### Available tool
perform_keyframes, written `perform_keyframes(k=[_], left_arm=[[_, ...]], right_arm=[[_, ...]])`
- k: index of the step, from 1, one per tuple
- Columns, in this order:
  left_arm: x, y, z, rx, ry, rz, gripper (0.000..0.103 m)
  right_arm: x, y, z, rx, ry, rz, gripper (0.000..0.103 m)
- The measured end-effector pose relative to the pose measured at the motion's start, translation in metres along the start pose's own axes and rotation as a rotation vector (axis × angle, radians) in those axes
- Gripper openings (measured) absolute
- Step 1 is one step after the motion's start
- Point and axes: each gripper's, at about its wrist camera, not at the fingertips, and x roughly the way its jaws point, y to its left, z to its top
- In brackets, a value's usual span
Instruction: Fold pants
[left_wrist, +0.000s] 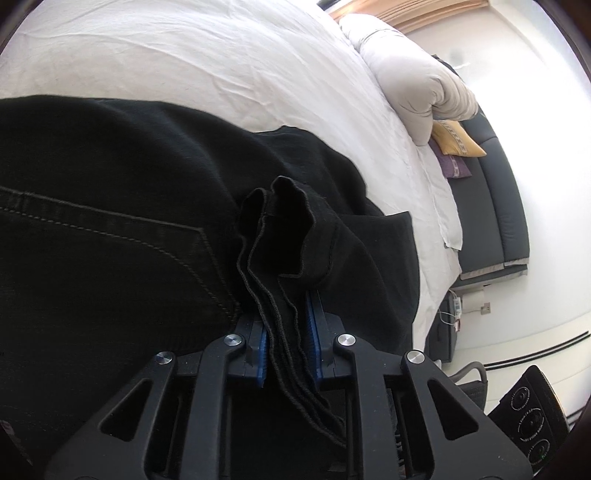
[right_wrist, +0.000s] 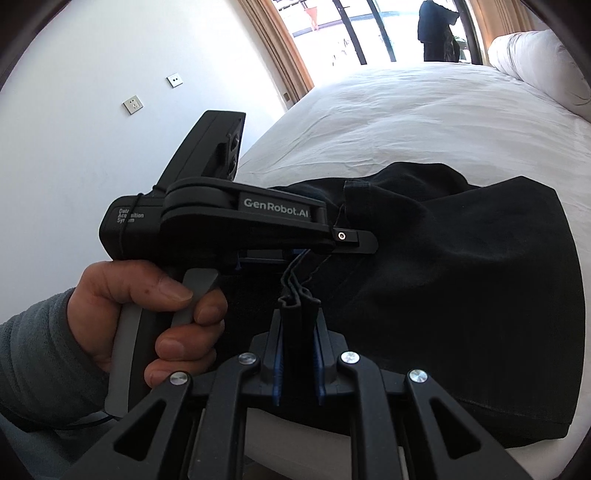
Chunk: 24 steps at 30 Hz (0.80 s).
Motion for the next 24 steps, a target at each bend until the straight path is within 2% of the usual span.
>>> perform_keyframes(k=[4, 7, 8, 11, 12, 15, 19, 21, 22, 24], left_arm=[[0.003, -0.006, 0.000, 0.039, 0.012, 0.042, 0.016], [-0.006, -0.010, 0.002, 0.058, 0.016, 0.095, 0.016], [-0.015, -0.013, 0.002, 0.072, 0.001, 0.124, 0.017], [-0.042, -0.023, 0.007, 0.127, -0.064, 0.261, 0.018], [-0.050, -0.027, 0.009, 0.140, -0.085, 0.278, 0.018], [-0.059, -0.055, 0.017, 0.215, -0.128, 0.236, 0.018], [-0.018, -0.094, 0.024, 0.350, -0.101, 0.166, 0.019], [0.009, -0.106, 0.022, 0.384, -0.059, 0.123, 0.019], [0.022, -0.109, 0.019, 0.398, -0.029, 0.115, 0.019], [0.051, -0.108, 0.010, 0.415, 0.028, 0.210, 0.019]], right_arm=[[0.023, -0.004, -0.007, 0.031, 0.067, 0.009, 0.023], [0.026, -0.011, -0.012, 0.069, 0.105, 0.034, 0.033], [0.020, -0.013, -0.011, 0.082, 0.103, 0.051, 0.040], [-0.008, -0.028, -0.007, 0.130, 0.060, 0.113, 0.043], [-0.021, -0.037, -0.005, 0.148, 0.041, 0.124, 0.043], [-0.061, -0.079, 0.004, 0.243, -0.058, 0.142, 0.043], [-0.093, -0.152, 0.016, 0.401, -0.152, 0.144, 0.043], [-0.089, -0.183, 0.023, 0.466, -0.157, 0.203, 0.043], [-0.084, -0.195, 0.024, 0.501, -0.150, 0.196, 0.043], [-0.072, -0.212, 0.026, 0.541, -0.124, 0.235, 0.044]])
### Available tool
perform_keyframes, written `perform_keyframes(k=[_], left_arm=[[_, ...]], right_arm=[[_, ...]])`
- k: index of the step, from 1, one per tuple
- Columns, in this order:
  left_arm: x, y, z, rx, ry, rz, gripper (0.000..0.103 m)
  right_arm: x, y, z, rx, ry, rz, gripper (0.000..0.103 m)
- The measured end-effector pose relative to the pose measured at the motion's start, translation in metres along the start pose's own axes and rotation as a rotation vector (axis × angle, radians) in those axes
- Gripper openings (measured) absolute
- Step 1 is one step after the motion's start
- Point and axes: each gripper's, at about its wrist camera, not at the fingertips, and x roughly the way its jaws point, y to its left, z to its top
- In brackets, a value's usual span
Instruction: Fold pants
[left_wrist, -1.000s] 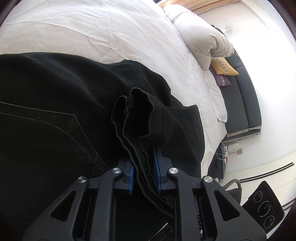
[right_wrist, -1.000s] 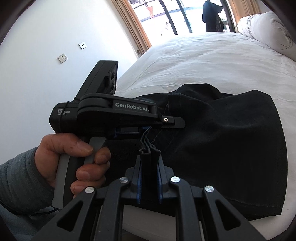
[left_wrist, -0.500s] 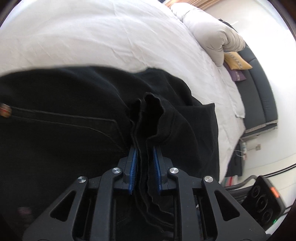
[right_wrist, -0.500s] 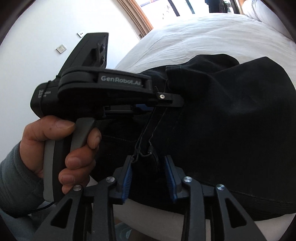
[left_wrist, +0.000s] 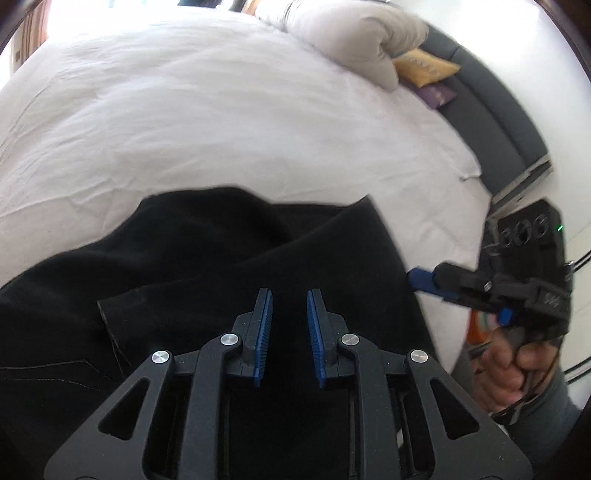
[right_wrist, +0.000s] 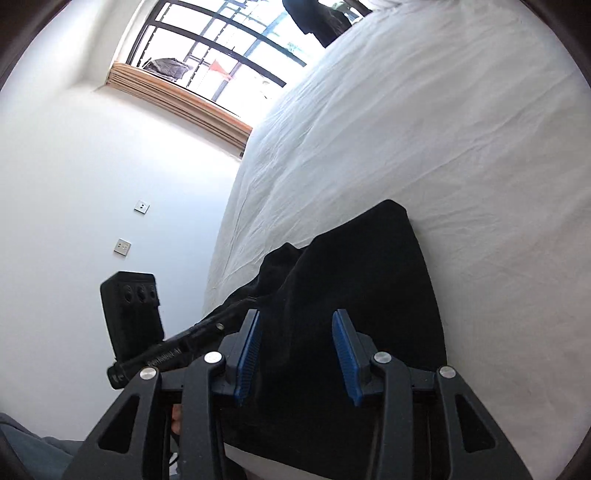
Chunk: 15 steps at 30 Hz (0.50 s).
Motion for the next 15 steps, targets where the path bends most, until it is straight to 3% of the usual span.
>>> perform_keyframes(k=[5, 8, 12, 15], left_arm=[[-0.009, 0.022, -0.039, -0.053, 0.014, -0.032, 0.018], [-0.024, 0.037, -0.067, -0.079, -0.008, -0.064, 0.018], [-0.035, 0.027, -0.073, -0.049, -0.021, 0.003, 0.019], [-0.028, 0.019, -0.075, -0.025, -0.007, 0.029, 0.018]], right_arm=[[0.024, -0.027, -0.013, 0.002, 0.111, -0.075, 0.043], [0.022, -0.038, -0.020, 0.017, 0.120, -0.048, 0.043], [0.017, -0.022, -0.012, -0.050, 0.140, 0.021, 0.044], [0.028, -0.015, 0.004, -0.092, 0.156, 0.009, 0.044]])
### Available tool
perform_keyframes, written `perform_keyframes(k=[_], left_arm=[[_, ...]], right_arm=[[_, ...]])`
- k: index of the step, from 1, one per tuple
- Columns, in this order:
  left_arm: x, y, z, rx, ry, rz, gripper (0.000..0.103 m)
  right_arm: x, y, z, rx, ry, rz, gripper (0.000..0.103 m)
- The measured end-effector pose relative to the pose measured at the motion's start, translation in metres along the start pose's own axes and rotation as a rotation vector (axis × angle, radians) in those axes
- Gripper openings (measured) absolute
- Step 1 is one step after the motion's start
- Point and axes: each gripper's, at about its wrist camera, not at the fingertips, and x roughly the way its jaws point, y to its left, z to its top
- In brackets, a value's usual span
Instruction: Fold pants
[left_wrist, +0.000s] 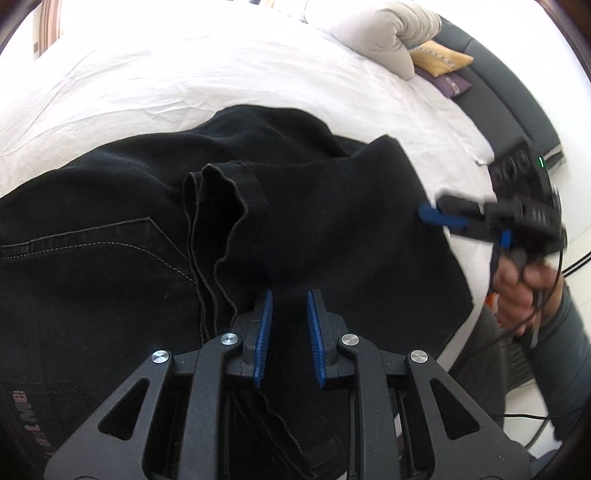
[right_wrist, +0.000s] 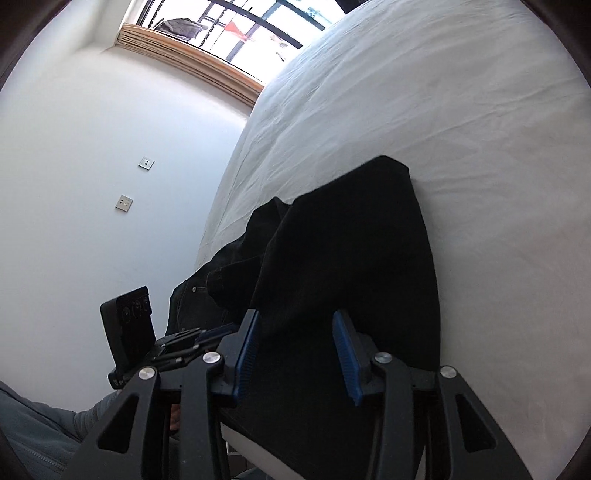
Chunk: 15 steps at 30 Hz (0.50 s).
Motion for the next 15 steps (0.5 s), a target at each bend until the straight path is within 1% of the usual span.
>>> perform_keyframes(k=[2, 4, 6, 8, 10, 12, 15], left_arm=[[0.000, 0.004, -0.002, -0.040, -0.015, -0.027, 0.018], [-0.004, 0.011, -0.006, -0.054, -0.020, -0.039, 0.018], [-0.004, 0.011, -0.009, -0.039, -0.020, -0.030, 0.018], [-0.005, 0.015, -0.011, -0.055, -0.025, -0.033, 0.018], [-0.007, 0.015, -0.012, -0.085, -0.029, -0.053, 0.018], [-0.010, 0.022, -0.013, -0.096, -0.029, -0.065, 0.018], [-0.009, 0.022, -0.012, -0.096, -0.035, -0.055, 0.018]], right_arm=[[0.016, -0.010, 0.020, 0.013, 0.031, 0.019, 0.044], [0.032, -0.027, 0.042, 0.060, 0.032, 0.022, 0.044], [0.036, -0.044, 0.061, 0.126, 0.001, 0.082, 0.044], [0.040, -0.054, 0.074, 0.161, -0.001, 0.129, 0.044], [0.045, -0.060, 0.077, 0.162, 0.029, 0.148, 0.042], [0.043, -0.063, 0.072, 0.167, 0.056, 0.171, 0.041], [0.029, -0.068, 0.045, 0.148, 0.103, 0.176, 0.041]])
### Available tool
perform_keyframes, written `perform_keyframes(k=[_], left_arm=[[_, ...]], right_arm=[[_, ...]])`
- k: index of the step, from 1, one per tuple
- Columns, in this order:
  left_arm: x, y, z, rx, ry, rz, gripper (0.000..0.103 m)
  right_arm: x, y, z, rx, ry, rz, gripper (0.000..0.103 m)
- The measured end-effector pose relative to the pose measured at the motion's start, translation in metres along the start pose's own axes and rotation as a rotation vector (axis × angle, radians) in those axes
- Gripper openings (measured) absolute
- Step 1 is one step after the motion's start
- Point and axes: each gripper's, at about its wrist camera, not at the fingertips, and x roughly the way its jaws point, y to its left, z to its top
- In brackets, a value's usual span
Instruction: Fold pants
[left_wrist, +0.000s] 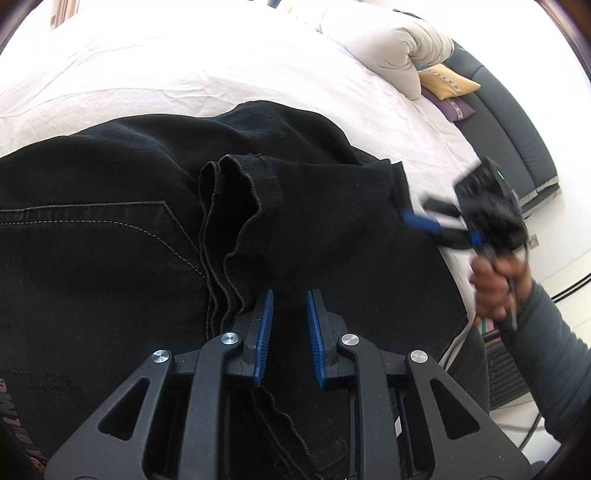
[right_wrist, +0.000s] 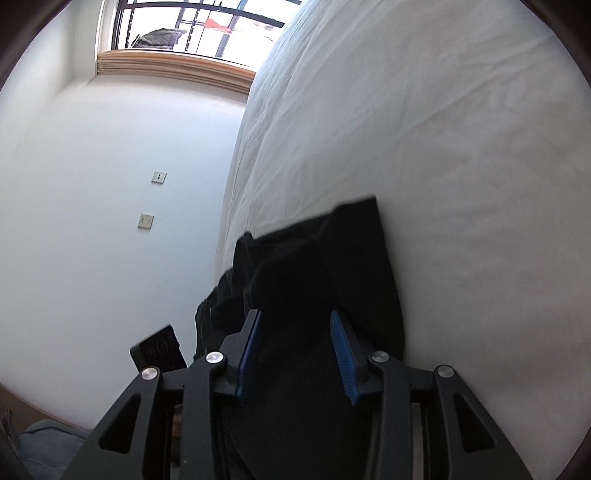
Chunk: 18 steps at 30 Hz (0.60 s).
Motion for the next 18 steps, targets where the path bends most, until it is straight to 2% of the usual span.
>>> perform_keyframes(k=[2, 6, 9, 10, 13, 15, 18], left_arm=[[-0.004, 0.006, 0.001, -0.002, -0.004, 0.004, 0.018], [-0.005, 0.006, 0.000, -0.011, -0.008, -0.003, 0.018], [-0.008, 0.006, 0.000, -0.015, -0.010, -0.004, 0.018], [-0.008, 0.008, -0.001, -0.014, -0.011, -0.004, 0.018], [-0.012, 0.011, -0.004, -0.017, -0.018, -0.015, 0.018], [-0.014, 0.012, -0.005, -0.022, -0.026, -0.019, 0.018], [-0.016, 0.013, -0.005, -0.016, -0.027, -0.015, 0.018]], right_arm=[[-0.010, 0.003, -0.034, -0.004, 0.028, 0.013, 0.042], [-0.010, 0.013, -0.095, -0.043, 0.150, 0.000, 0.042], [-0.020, 0.016, -0.118, -0.026, 0.171, -0.002, 0.042], [-0.024, 0.018, -0.122, -0.022, 0.178, -0.010, 0.042], [-0.029, 0.035, -0.120, -0.071, 0.200, -0.040, 0.054], [-0.032, 0.045, -0.104, -0.113, 0.164, -0.009, 0.062], [-0.013, 0.059, -0.064, -0.142, 0.093, 0.060, 0.067]])
